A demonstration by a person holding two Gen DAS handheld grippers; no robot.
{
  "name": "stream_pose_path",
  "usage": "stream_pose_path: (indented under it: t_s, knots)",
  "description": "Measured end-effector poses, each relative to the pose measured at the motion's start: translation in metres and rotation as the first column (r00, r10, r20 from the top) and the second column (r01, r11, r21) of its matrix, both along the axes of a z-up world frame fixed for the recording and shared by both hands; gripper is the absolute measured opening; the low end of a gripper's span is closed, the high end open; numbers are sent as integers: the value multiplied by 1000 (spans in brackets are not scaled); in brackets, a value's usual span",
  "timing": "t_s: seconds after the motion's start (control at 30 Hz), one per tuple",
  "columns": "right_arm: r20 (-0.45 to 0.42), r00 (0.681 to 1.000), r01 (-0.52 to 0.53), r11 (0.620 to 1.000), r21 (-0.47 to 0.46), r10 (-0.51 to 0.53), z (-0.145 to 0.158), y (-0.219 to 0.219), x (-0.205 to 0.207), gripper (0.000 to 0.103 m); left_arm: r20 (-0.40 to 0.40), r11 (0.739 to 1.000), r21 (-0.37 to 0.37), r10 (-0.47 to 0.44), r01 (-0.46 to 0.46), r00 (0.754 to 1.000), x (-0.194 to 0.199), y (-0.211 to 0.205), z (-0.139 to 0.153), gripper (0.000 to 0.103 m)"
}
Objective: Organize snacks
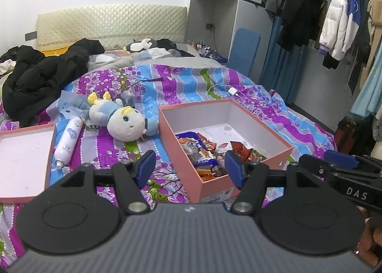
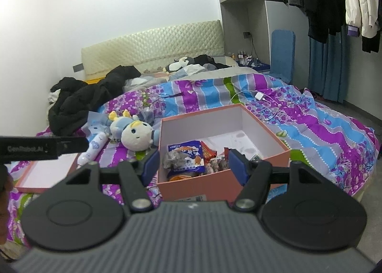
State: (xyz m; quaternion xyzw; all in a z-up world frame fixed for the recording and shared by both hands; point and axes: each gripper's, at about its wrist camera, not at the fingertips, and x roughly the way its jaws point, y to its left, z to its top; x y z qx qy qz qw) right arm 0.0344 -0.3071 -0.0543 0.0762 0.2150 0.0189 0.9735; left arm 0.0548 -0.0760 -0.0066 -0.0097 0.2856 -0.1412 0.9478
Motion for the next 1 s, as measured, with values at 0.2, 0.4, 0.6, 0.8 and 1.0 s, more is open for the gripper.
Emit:
stream_pose_path:
  t_s: [0.2, 0.4, 0.6, 0.8, 1.0]
  knots:
    - [4, 1000, 1, 1000, -4, -1, 1, 1, 0, 67, -1, 1000, 8, 4, -4, 1000, 0, 1, 0, 69]
    - [-6, 1000, -5, 1000, -2, 5, 0, 1, -3, 67, 3, 1000, 9, 5, -5, 1000, -2, 2, 1, 69]
    - [-10, 1000, -5, 1000, -11, 4, -2, 2, -4, 67, 4, 1000, 7, 9, -9, 1000, -4, 1, 2, 69]
    - [-22, 1000, -4, 1000, -6, 4, -3, 2, -3, 67, -1, 1000, 7, 19, -19, 1000, -7, 2, 4, 69]
    - [-18, 1000, -11, 1000, -10, 11, -2, 2, -3, 67, -6, 1000, -2, 17, -17, 1000, -9, 4, 4, 69]
